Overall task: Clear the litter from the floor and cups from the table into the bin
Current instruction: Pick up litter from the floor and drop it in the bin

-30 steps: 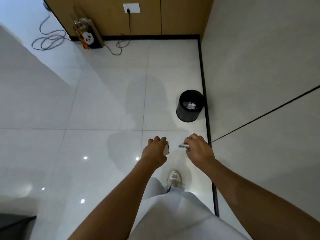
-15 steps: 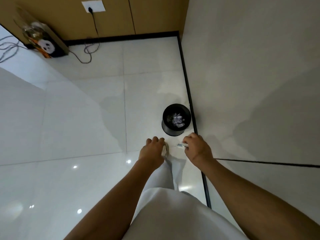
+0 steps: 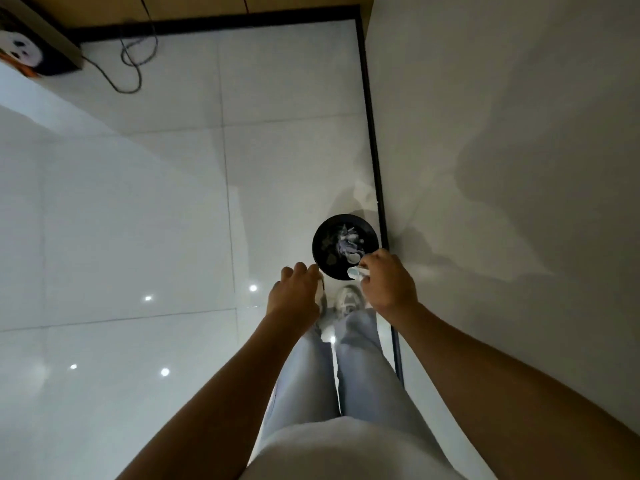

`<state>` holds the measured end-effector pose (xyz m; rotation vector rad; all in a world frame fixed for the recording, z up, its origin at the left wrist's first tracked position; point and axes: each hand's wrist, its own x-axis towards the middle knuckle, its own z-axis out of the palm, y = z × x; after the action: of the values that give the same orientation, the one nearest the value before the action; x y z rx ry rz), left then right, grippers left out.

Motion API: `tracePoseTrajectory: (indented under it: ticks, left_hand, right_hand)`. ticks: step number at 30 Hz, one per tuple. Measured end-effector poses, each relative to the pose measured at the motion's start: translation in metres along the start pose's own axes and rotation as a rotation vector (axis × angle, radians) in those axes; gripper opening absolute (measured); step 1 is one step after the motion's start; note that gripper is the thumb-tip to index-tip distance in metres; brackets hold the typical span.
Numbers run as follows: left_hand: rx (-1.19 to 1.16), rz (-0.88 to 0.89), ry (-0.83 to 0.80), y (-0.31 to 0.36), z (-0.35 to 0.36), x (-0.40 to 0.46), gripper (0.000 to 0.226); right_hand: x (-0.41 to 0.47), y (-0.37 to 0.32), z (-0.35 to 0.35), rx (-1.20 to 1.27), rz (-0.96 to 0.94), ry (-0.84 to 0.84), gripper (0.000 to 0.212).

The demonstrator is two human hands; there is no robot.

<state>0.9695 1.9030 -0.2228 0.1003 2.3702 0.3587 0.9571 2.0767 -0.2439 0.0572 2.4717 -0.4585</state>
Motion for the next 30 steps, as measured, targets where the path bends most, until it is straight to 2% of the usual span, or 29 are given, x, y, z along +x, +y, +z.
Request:
tracePoseTrajectory:
  ticks: [4,7,16,22,25,28,30]
  left_hand:
    - [-0.025,-0.046,-0.007,-0.003,0.020,0.034,0.058]
    - [-0.025,-0.058,-0.035,-0.001,0.038,0.057,0.060]
    - [0.059,-0.021,-0.074,0.030,0.070,0.116,0.064]
    - [0.090,-0.034,-0.133,0.053,0.078,0.163,0.079]
    - [0.071,-0.074,-0.121,0.056,0.077,0.162,0.066]
    - [-0.040,-0.118,-0.002,0.053,0.072,0.141,0.049]
    - [-0.081,-0.139,0.072,0.047,0.066,0.118,0.045]
  right_hand:
    - [0.051,0.010,0.018,0.015,0.012,-0.037,0.035]
    - [0.076,0.024,0.040,-0.016,0.016,-0.121,0.047]
    - [0.074,0.071,0.062,-0.063,0.015,-0.203,0.054]
    - [0.073,0.090,0.052,-0.085,0.016,-0.178,0.054]
    - [0.071,0.089,0.043,-0.097,-0.005,-0.175,0.054]
    - [0.067,0.079,0.030,-0.102,-0.025,-0.160,0.053]
    - [0.061,0.066,0.019,-0.109,-0.068,-0.149,0.053]
